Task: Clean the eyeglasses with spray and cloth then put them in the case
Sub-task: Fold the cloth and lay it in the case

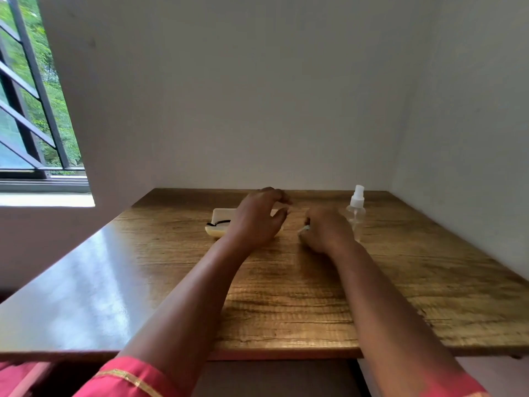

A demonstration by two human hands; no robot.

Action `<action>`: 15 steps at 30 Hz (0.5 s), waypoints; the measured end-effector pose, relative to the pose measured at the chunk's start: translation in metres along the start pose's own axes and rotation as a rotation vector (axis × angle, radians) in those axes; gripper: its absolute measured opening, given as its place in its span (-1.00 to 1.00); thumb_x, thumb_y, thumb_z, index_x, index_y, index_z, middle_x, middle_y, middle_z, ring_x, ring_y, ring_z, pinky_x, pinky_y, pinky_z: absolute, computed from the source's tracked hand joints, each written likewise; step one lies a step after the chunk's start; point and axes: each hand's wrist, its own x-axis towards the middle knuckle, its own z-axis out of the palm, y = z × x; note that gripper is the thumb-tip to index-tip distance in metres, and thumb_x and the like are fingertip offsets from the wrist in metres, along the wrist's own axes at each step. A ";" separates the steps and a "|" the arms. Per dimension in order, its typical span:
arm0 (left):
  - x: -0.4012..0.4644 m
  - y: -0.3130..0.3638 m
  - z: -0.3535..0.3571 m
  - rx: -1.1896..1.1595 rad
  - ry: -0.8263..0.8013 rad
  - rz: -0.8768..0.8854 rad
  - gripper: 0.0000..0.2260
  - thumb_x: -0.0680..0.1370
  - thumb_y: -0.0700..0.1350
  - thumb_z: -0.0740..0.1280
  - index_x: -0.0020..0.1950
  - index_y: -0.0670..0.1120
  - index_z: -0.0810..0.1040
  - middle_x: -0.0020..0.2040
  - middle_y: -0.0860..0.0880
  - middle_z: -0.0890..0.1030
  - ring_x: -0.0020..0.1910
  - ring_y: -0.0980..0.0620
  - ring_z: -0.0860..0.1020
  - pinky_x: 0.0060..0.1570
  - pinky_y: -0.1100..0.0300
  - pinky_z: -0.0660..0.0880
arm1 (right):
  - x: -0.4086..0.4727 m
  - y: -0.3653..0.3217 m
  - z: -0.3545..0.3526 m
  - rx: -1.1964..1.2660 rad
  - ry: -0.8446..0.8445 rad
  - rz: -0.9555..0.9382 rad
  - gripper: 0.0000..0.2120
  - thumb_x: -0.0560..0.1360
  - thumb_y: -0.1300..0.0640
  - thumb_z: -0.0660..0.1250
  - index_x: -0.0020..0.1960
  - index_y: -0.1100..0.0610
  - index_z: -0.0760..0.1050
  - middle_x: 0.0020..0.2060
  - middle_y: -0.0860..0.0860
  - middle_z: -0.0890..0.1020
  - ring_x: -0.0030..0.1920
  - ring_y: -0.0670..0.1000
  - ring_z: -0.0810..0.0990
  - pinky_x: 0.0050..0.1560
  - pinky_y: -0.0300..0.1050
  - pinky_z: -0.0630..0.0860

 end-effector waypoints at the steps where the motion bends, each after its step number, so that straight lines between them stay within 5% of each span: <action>1: 0.000 0.000 0.001 0.005 -0.015 0.012 -0.81 0.53 -0.10 0.38 0.14 -0.03 0.61 0.13 0.05 0.63 0.15 0.06 0.56 0.15 0.07 0.48 | 0.001 0.001 0.000 -0.003 0.014 0.003 -0.84 0.50 0.09 0.37 0.04 0.13 0.59 -0.05 0.06 0.64 -0.02 0.06 0.59 0.01 -0.05 0.55; 8: -0.002 0.001 0.006 -0.053 -0.033 0.013 -0.67 0.49 -0.13 0.43 0.21 -0.05 0.45 0.18 -0.03 0.59 0.20 0.02 0.53 0.15 -0.01 0.51 | 0.001 -0.006 -0.011 0.568 0.171 0.102 -0.80 0.54 0.10 0.27 -0.21 0.06 0.59 -0.30 -0.03 0.62 -0.25 -0.03 0.57 -0.22 -0.16 0.44; 12: -0.004 0.004 0.004 -0.105 -0.039 0.010 -0.63 0.44 -0.12 0.48 0.14 -0.01 0.39 0.15 -0.01 0.58 0.15 0.04 0.55 0.11 -0.02 0.53 | 0.003 -0.007 -0.017 0.905 0.137 0.210 -0.81 0.56 0.12 0.29 -0.09 0.18 0.64 -0.16 0.09 0.68 -0.11 0.05 0.62 -0.04 -0.06 0.52; 15: -0.005 0.005 0.003 -0.149 -0.038 0.015 -0.63 0.42 -0.08 0.51 0.13 -0.04 0.44 0.13 0.00 0.59 0.11 0.07 0.56 0.08 -0.01 0.55 | 0.002 -0.009 -0.019 1.041 0.096 0.265 -0.82 0.56 0.11 0.31 -0.08 0.19 0.62 -0.10 0.14 0.67 -0.15 0.04 0.57 -0.12 -0.09 0.44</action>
